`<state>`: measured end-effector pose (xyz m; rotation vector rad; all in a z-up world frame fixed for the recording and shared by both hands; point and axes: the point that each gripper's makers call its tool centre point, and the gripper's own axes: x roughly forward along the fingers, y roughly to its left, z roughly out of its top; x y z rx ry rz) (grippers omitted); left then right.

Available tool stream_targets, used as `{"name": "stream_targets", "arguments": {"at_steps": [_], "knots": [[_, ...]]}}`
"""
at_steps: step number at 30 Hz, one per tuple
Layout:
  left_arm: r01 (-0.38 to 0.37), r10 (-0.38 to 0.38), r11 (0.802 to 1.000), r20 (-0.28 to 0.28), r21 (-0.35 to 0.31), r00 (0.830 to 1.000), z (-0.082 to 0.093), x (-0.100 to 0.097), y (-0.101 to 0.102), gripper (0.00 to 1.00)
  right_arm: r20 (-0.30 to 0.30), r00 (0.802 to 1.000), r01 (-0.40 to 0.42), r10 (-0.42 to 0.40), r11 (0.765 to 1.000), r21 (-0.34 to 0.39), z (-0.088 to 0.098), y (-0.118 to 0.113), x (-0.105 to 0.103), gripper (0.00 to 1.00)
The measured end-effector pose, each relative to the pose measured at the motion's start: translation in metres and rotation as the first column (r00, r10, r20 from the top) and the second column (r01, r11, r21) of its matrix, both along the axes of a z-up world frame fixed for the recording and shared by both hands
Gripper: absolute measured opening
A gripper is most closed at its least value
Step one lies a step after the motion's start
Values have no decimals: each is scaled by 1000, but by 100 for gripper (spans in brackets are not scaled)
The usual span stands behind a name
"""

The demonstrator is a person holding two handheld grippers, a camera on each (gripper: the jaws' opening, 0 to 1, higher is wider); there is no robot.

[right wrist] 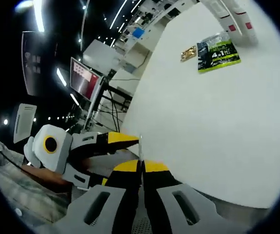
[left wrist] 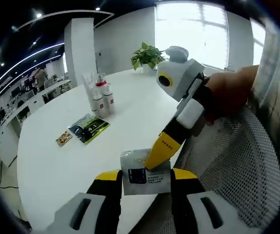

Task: Arrange the skincare products in the storage area until every visible bottle or jar stands upright without overlapping.

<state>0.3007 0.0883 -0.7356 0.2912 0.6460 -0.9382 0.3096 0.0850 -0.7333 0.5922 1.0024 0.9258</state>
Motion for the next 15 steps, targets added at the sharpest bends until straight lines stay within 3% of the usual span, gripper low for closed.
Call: {"name": "stream_targets", "arguments": {"at_steps": [3, 4, 5, 7, 8, 11, 12, 13, 14, 15], "knots": [[4, -4, 1000, -2, -20, 1000, 2, 2, 0, 40, 26, 1000, -10, 10, 1000, 1, 2, -1, 1, 0], [9, -11, 998, -26, -54, 1000, 3, 1, -2, 40, 31, 999, -13, 13, 1000, 1, 2, -2, 1, 0], [-34, 22, 993, -111, -110, 994, 3, 0, 0, 41, 32, 999, -10, 10, 1000, 6, 4, -3, 2, 0], [-120, 74, 973, -229, -196, 971, 5, 5, 6, 40, 64, 998, 10, -10, 1000, -10, 3, -9, 7, 0], [-153, 94, 964, -260, -219, 961, 6, 8, 11, 40, 63, 997, 33, -34, 999, 2, 5, -11, 11, 0], [-272, 148, 905, -359, -326, 922, 13, 16, 22, 40, 52, 997, 61, -62, 998, 23, 10, -15, 16, 0], [-312, 130, 867, -428, -388, 894, 19, 16, 21, 40, 58, 996, 64, -66, 998, 28, 13, -15, 16, 0], [-333, 120, 847, -462, -414, 879, 23, 16, 21, 40, 82, 995, 56, -63, 996, 75, 23, -12, 16, 0], [-359, 119, 815, -474, -455, 872, 29, 20, 22, 39, 79, 995, 54, -62, 993, 105, 29, -10, 16, 0], [-359, 123, 815, -469, -455, 875, 29, 21, 22, 39, 71, 996, 50, -59, 993, 111, 30, -9, 14, 0]]}}
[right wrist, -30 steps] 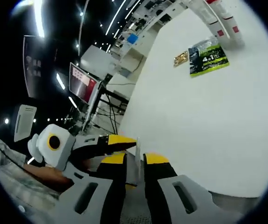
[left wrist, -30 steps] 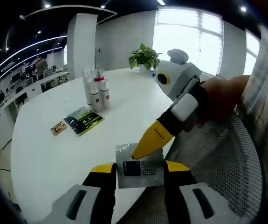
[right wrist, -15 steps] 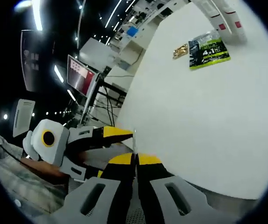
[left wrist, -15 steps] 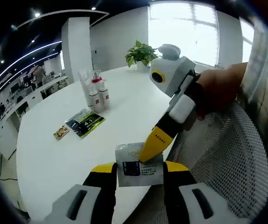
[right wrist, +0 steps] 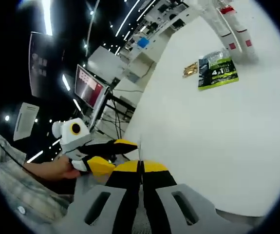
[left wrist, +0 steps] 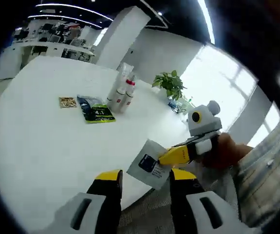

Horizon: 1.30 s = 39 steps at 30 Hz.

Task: Arrange the skincare products in the storage area until every visible bottle or jar stands upright without overlapping.

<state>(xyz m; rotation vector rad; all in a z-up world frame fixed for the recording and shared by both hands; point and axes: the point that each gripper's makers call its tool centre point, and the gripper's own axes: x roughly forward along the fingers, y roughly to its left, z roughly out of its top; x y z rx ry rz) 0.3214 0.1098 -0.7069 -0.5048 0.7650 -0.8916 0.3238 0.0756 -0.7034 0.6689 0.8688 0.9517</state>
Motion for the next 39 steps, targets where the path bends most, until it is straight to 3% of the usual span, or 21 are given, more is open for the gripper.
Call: {"name": "stream_targets", "arguments": {"at_steps": [6, 9, 13, 16, 21, 29, 34, 39], "knots": [[66, -66, 998, -36, -5, 997, -4, -13, -9, 38, -9, 999, -48, 49, 995, 87, 14, 9, -8, 0], [84, -87, 995, -61, -50, 994, 0, -17, -11, 28, -12, 998, -62, 64, 992, 112, 18, 11, -11, 0], [53, -59, 995, -75, -81, 995, 6, -15, -10, 23, -10, 999, -51, 52, 992, 116, 19, 9, -10, 0], [45, -55, 993, -89, -110, 995, 10, -15, -9, 11, -13, 999, -42, 44, 993, 110, 18, 8, -8, 0], [24, -40, 991, -114, -135, 993, 13, -13, -7, 1, -28, 999, -25, 28, 993, 119, 18, 7, -6, 1], [-29, -1, 980, -149, -199, 989, 19, -6, -3, 0, -44, 999, 5, 0, 992, 125, 14, 9, -2, 8], [-68, 28, 968, -167, -240, 986, 24, -2, 0, 0, -47, 998, -26, 32, 993, 117, 12, 14, -8, 8], [-81, 39, 968, -175, -237, 984, 23, 0, 0, 0, -30, 999, -17, 21, 992, 124, 17, 12, -6, 4]]}}
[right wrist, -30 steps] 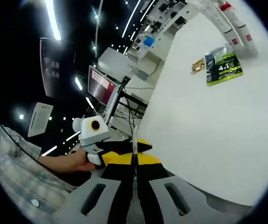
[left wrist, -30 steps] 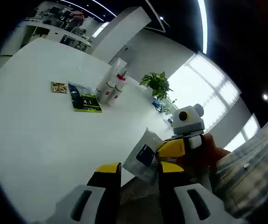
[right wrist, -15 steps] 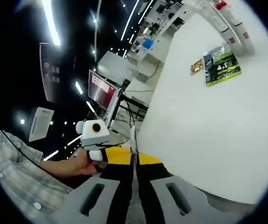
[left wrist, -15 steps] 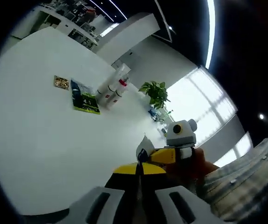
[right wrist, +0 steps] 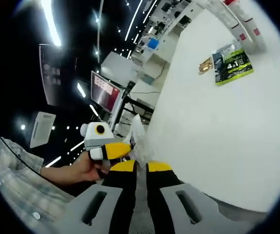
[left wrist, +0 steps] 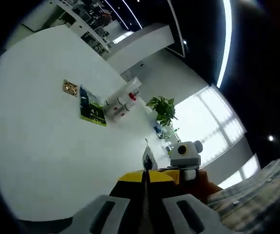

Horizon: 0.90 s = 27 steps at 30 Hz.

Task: Arrange the skincare products in the storage area until every visible bottle or jar stands upright without overlapping.

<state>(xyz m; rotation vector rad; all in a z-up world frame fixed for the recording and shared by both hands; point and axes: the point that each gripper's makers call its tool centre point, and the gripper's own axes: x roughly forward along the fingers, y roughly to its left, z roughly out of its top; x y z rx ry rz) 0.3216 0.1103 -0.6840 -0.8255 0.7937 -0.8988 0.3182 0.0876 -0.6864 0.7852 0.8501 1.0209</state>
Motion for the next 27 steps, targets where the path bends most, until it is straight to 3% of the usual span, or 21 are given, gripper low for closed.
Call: {"name": "stream_targets", "arguments": {"at_steps": [3, 6, 10, 14, 20, 27], "knots": [[26, -26, 1000, -1, 8, 1000, -1, -4, -5, 1, -19, 999, 51, -50, 998, 30, 3, -7, 8, 2], [103, -103, 994, 6, 45, 995, -6, -16, -15, 1, -28, 995, 96, -95, 995, 26, 3, -15, 16, 1], [172, -173, 982, 16, 83, 985, -11, -26, -20, 1, -15, 995, 100, -100, 995, -19, -3, -16, 16, 0], [200, -201, 976, 10, 83, 979, -13, -30, -21, 2, -12, 996, 91, -91, 996, -16, -2, -16, 15, 0], [203, -203, 979, -20, 28, 979, -10, -31, -22, 12, -9, 999, 51, -51, 999, 0, 1, -11, 9, 0], [148, -149, 989, -48, -14, 988, -6, -23, -16, 13, -21, 999, -27, 27, 1000, 6, 2, -1, -5, 0]]}}
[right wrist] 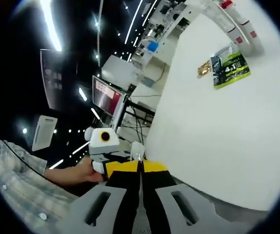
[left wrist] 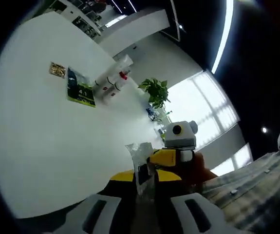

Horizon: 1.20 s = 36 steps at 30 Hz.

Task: Arrange the skincare products in the storage area until every visible bottle or jar stands upright without overlapping.

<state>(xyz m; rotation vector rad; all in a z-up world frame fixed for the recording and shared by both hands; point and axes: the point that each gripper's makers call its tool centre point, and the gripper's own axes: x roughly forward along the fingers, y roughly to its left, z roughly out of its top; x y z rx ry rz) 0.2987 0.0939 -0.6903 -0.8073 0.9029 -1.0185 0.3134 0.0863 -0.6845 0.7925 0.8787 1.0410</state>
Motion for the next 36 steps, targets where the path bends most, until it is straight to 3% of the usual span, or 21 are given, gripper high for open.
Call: {"name": "stream_targets", "arguments": {"at_steps": [7, 12, 17, 20, 22, 26, 36], "knots": [[-12, 12, 1000, 12, -1, 1000, 1, 2, 3, 3, 0, 1000, -12, 12, 1000, -10, -3, 1, -2, 0], [-39, 39, 999, 16, -19, 999, 4, 6, 7, 1, 48, 999, 24, -24, 1000, -5, 0, 1, 4, 3], [-51, 51, 998, 10, -25, 999, 4, 8, 6, 1, 50, 999, -5, 4, 1000, 4, 2, 8, -1, 11], [-42, 42, 999, 32, -16, 999, 4, 8, 5, 1, 65, 997, -33, 36, 999, -35, -4, 11, -5, 11], [-39, 39, 999, 34, -12, 999, 4, 7, 4, 1, 106, 993, -50, 58, 996, -73, -7, 10, -7, 6], [-38, 38, 999, 21, 4, 999, 1, 6, 5, 2, 81, 995, -53, 57, 997, -56, -5, 10, -8, 0], [-45, 44, 999, 19, 21, 999, -4, 8, 7, 4, 74, 997, 9, -4, 998, -62, -5, -1, 4, 0]]}}
